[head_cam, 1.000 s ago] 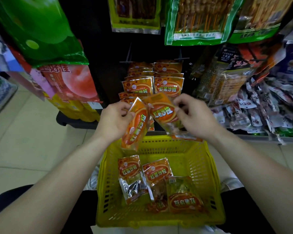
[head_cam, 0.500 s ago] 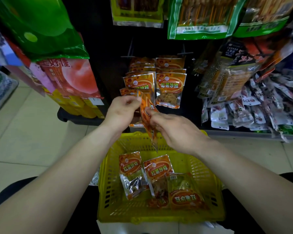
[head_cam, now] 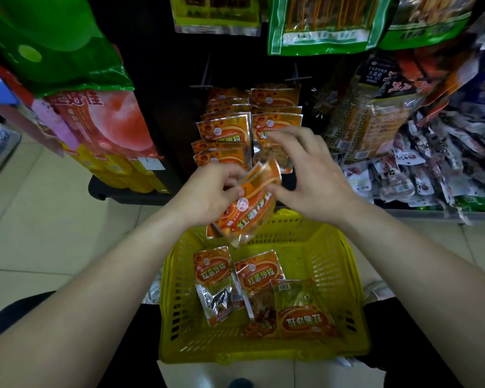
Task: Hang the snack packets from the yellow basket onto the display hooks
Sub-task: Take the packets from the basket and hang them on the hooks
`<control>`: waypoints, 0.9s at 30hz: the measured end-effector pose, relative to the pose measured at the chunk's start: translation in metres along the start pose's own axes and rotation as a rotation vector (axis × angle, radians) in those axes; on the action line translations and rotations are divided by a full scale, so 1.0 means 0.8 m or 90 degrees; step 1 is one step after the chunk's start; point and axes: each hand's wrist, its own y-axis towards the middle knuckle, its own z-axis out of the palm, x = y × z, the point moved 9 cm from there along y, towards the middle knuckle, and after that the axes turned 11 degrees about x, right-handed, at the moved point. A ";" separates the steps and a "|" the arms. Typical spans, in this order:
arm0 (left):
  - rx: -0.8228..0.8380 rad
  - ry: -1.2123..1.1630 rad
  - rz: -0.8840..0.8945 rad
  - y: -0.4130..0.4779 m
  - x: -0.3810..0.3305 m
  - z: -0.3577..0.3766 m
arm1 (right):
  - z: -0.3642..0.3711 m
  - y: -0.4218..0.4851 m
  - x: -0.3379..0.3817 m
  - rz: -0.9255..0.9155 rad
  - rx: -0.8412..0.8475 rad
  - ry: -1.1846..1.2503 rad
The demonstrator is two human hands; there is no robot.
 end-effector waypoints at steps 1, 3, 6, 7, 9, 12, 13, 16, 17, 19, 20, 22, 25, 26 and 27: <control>0.022 0.012 0.010 0.000 -0.003 0.005 | 0.006 0.001 -0.002 0.006 0.040 0.012; 0.049 0.031 0.032 0.001 -0.008 0.013 | 0.020 0.002 -0.010 0.024 0.110 0.085; 0.046 0.024 0.057 0.000 -0.014 0.014 | 0.031 0.003 -0.022 0.056 0.153 0.235; 0.033 0.017 0.065 -0.001 -0.016 0.011 | 0.031 0.004 -0.023 0.051 0.153 0.268; -0.013 -0.009 0.075 -0.002 -0.015 -0.002 | 0.024 0.006 -0.025 0.044 0.133 0.305; -0.108 -0.073 0.047 -0.007 -0.002 -0.031 | 0.013 0.007 -0.043 0.075 0.083 0.384; -0.128 -0.093 0.037 -0.009 0.003 -0.038 | 0.011 0.007 -0.048 0.091 0.070 0.413; -0.156 -0.132 0.041 -0.012 0.006 -0.046 | 0.009 0.005 -0.058 0.125 0.053 0.465; -0.166 -0.140 0.048 -0.014 0.004 -0.046 | 0.009 0.004 -0.059 0.131 0.051 0.476; -0.192 -0.152 0.056 -0.016 0.001 -0.048 | 0.008 0.004 -0.058 0.141 0.041 0.492; -0.202 -0.159 0.057 -0.017 0.000 -0.049 | 0.007 0.003 -0.058 0.146 0.033 0.498; -0.214 -0.180 0.058 -0.020 -0.001 -0.050 | 0.006 0.003 -0.058 0.150 0.013 0.510; -0.209 -0.219 0.061 -0.020 0.001 -0.049 | 0.002 0.001 -0.055 0.147 -0.005 0.488; -0.204 -0.228 0.061 -0.019 0.001 -0.048 | 0.001 0.001 -0.054 0.146 -0.006 0.473; -0.200 -0.233 0.064 -0.019 0.000 -0.047 | 0.000 0.001 -0.053 0.142 -0.005 0.459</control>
